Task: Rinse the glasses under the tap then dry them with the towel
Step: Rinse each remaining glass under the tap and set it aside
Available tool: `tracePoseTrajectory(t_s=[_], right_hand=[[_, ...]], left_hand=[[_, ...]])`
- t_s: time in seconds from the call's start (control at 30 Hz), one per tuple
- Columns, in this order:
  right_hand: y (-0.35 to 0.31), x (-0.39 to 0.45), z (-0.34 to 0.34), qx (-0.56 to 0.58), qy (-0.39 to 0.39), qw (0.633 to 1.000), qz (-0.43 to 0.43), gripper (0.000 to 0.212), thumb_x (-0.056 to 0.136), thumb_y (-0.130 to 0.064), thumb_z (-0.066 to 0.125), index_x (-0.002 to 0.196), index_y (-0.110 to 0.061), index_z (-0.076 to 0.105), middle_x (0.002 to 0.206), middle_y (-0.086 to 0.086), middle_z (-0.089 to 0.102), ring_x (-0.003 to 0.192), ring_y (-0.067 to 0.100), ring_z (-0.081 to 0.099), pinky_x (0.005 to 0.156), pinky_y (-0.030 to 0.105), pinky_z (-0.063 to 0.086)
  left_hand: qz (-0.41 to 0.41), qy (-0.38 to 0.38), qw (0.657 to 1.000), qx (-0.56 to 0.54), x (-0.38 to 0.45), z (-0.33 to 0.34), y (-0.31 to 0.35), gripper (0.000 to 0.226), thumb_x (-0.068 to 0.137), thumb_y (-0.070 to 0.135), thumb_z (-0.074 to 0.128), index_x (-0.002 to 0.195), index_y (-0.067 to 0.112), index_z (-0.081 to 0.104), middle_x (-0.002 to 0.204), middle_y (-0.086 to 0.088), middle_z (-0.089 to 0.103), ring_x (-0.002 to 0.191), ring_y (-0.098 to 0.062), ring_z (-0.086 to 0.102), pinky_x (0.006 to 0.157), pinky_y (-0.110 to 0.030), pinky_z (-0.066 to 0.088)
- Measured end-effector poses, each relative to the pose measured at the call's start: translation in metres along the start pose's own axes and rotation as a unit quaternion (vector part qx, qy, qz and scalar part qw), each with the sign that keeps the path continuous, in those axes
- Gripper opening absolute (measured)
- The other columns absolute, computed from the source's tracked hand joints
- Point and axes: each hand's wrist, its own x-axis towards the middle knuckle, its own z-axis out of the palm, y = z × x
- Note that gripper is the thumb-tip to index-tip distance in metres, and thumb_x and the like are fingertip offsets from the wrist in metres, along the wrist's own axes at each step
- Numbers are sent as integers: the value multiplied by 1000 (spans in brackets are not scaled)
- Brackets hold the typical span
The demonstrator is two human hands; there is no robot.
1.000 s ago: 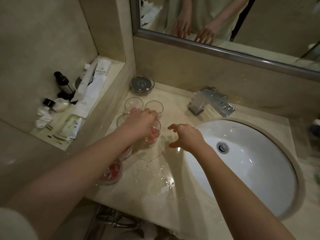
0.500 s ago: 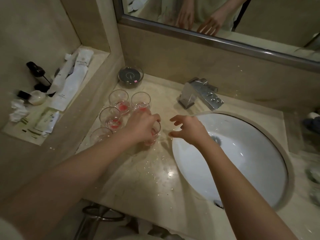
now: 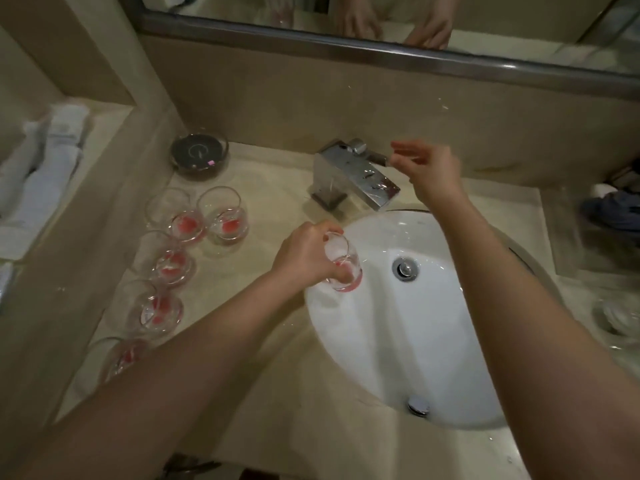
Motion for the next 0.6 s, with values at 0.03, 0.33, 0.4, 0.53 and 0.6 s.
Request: tracePoseTrajectory(t_s=[0.03, 0.33, 0.4, 0.53, 0.6], right_hand=[[7, 6, 2, 0, -16, 1000, 10, 32, 88, -21, 70, 119, -15, 68, 111, 5, 70, 96, 13, 63, 84, 28, 50], [34, 34, 16, 18, -26, 999, -18, 25, 91, -11, 64, 115, -13, 71, 108, 4, 72, 91, 6, 60, 78, 16, 43], [38, 34, 11, 12, -37, 999, -26, 25, 91, -13, 64, 115, -15, 71, 102, 0, 72, 93, 7, 62, 77, 11, 42], [46, 31, 13, 44, -64, 997, -28, 29, 86, -23, 71, 115, -23, 71, 93, -9, 70, 96, 12, 66, 85, 21, 47], [48, 35, 19, 65, -54, 996, -32, 27, 87, -20, 70, 114, -19, 72, 101, -3, 73, 97, 11, 66, 88, 23, 47]], left_hand=[[-7, 3, 1000, -10, 4, 5, 2, 72, 58, 29, 90, 124, 27, 61, 117, -1, 60, 106, -17, 57, 79, -23, 39], [-97, -2, 973, -210, 32, 37, 10, 73, 42, 35, 95, 107, 32, 62, 107, 6, 63, 95, -15, 62, 82, -30, 53], [-122, -11, 955, -270, 34, 41, 12, 74, 40, 34, 93, 108, 30, 64, 109, 4, 62, 93, -14, 62, 70, -29, 54], [-146, -27, 933, -327, 38, 48, 18, 77, 44, 26, 92, 115, 27, 63, 113, 2, 62, 98, -14, 64, 68, -30, 56], [-157, -30, 924, -346, 39, 51, 21, 77, 42, 27, 89, 114, 28, 62, 112, 4, 62, 97, -13, 65, 71, -30, 57]])
